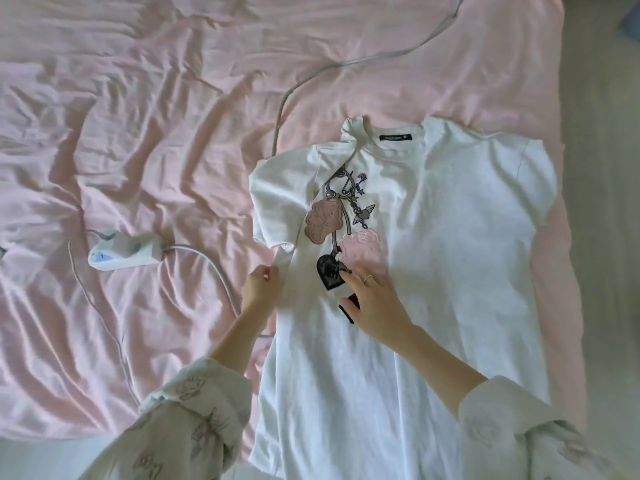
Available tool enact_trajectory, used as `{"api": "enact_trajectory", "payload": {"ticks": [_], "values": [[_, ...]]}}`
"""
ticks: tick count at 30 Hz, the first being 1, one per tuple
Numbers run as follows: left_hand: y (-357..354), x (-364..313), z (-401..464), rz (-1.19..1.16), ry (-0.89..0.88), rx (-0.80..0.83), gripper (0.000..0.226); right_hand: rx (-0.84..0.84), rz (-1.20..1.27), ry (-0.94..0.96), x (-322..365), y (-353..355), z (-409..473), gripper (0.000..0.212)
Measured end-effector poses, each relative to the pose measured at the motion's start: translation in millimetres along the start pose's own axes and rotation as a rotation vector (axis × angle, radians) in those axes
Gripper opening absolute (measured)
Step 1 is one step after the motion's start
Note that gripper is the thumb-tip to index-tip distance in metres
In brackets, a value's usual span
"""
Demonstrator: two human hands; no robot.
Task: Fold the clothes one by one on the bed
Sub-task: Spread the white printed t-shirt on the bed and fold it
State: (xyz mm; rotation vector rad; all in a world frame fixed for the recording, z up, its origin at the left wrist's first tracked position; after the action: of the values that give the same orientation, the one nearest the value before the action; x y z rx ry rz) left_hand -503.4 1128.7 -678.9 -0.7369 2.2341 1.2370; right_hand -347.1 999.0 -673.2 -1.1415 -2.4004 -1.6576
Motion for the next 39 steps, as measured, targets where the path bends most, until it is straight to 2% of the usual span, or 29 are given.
{"api": "enact_trajectory", "payload": {"ticks": [4,6,8,13,16,20,22,23,26,29,31,34,36,39], "values": [[57.4,-7.6,9.7,0.015,-0.109,-0.296,0.023,0.074,-0.067,-0.082,6.5,-10.0,0.8,0.053],[74.8,-4.9,18.9,0.007,-0.162,-0.317,0.027,0.091,-0.109,-0.096,9.1,-13.6,0.8,0.054],[73.3,7.4,24.3,-0.071,-0.142,-0.211,0.028,0.102,-0.123,-0.116,14.2,-17.9,-1.7,0.056],[45.6,60.9,-9.0,-0.25,0.105,0.098,0.025,0.053,-0.17,-0.118,25.4,-28.7,-16.3,0.056],[36.9,87.9,-39.0,-0.269,0.106,0.163,0.031,0.038,-0.083,-0.124,31.8,-37.3,-32.2,0.06],[34.1,109.2,-65.2,-0.119,0.046,0.229,0.059,0.084,-0.082,-0.173,35.1,-56.6,-55.9,0.054],[32.1,117.9,-81.6,-0.142,0.073,0.271,0.061,0.074,-0.06,-0.182,41.6,-61.5,-69.7,0.053],[29.9,121.4,-90.8,-0.187,0.082,0.316,0.055,0.071,-0.047,-0.185,44.4,-63.9,-75.6,0.052],[25.3,138.5,-120.8,-0.441,0.161,0.425,0.015,0.058,-0.018,-0.196,49.0,-74.1,-96.8,0.052],[24.5,168.8,-142.6,-0.53,0.243,0.361,0.019,0.047,-0.008,-0.186,50.5,-86.1,-123.5,0.049],[21.6,177.6,-153.4,-0.437,0.234,0.332,0.019,0.066,-0.023,-0.187,45.8,-95.1,-141.9,0.046],[14.0,173.1,-158.2,-0.251,0.113,0.278,0.036,0.111,-0.02,-0.195,35.5,-105.4,-161.0,0.047],[16.4,167.9,-158.1,-0.096,-0.007,0.115,0.038,0.119,0.012,-0.19,31.3,-108.4,-167.4,0.047],[19.0,168.5,-172.6,0.047,-0.1,-0.116,0.02,0.119,0.021,-0.173,22.9,-113.2,-183.1,0.046]]}}
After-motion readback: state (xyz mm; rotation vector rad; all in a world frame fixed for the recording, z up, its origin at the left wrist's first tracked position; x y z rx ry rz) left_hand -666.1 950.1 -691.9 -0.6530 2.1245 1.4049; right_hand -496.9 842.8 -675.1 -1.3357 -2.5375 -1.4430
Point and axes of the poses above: each hand's wrist, its own z-axis towards the middle knuckle, its own y-axis out of the back of the hand, x = y × z, the point moved 5 cm from there along z, towards the middle knuckle, and after that the axes turned 10 degrees about -y, right-handed, at the moved point
